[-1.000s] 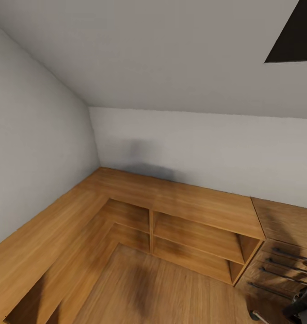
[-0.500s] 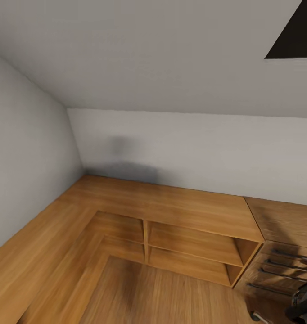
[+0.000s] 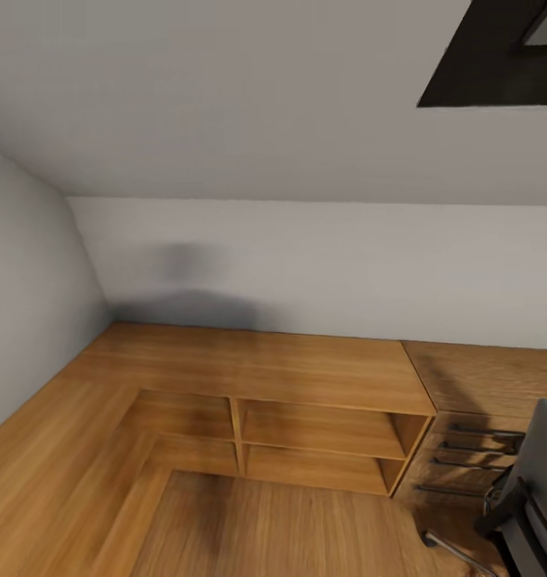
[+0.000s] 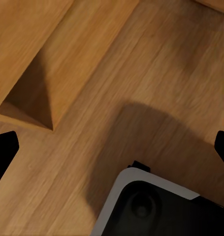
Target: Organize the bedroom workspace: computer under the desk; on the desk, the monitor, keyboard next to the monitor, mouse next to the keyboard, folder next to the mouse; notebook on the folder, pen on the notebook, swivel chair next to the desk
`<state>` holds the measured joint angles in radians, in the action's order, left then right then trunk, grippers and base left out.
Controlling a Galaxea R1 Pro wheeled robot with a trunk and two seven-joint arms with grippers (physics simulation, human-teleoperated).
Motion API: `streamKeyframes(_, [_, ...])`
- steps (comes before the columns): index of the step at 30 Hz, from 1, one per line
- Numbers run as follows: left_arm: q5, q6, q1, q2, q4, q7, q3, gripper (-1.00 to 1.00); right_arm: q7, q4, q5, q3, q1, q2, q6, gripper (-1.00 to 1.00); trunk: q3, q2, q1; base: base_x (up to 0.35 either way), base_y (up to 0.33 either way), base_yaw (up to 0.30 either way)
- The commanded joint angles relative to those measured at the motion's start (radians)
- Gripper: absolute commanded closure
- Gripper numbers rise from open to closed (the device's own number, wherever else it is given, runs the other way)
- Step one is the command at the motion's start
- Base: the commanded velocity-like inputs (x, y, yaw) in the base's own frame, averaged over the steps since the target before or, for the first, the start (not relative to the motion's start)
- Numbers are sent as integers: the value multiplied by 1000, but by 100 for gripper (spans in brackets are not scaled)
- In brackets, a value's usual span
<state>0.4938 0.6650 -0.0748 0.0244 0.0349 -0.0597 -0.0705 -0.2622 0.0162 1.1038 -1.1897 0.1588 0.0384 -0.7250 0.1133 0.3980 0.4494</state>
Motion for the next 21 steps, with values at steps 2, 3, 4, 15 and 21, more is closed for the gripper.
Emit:
streamKeyframes(2, [2, 2, 0, 0, 0, -6, -8, -100, -9, 1, 1, -8, 1, 0, 1, -100, 2, 2, 1, 1, 1, -265])
streamKeyframes(3, [2, 2, 0, 0, 0, -6, -8, -100, -9, 0, 1, -8, 1, 0, 2, -100, 2, 2, 1, 0, 0, -265])
streamKeyframes(4, [2, 2, 0, 0, 0, -6, -8, -100, -9, 0, 1, -8, 1, 0, 3, -100, 2, 2, 1, 0, 0, -265])
streamKeyframes(15, [2, 2, 0, 0, 0, -6, -8, -100, -10, -1, -1, -7, 1, -1, 4, -100, 2, 2, 1, 0, 0, -265])
streamKeyframes(21, [2, 2, 0, 0, 0, -6, -8, -100, -9, -1, -1, -6, 1, -4, 4, -100, 0, 2, 1, 0, 0, -268])
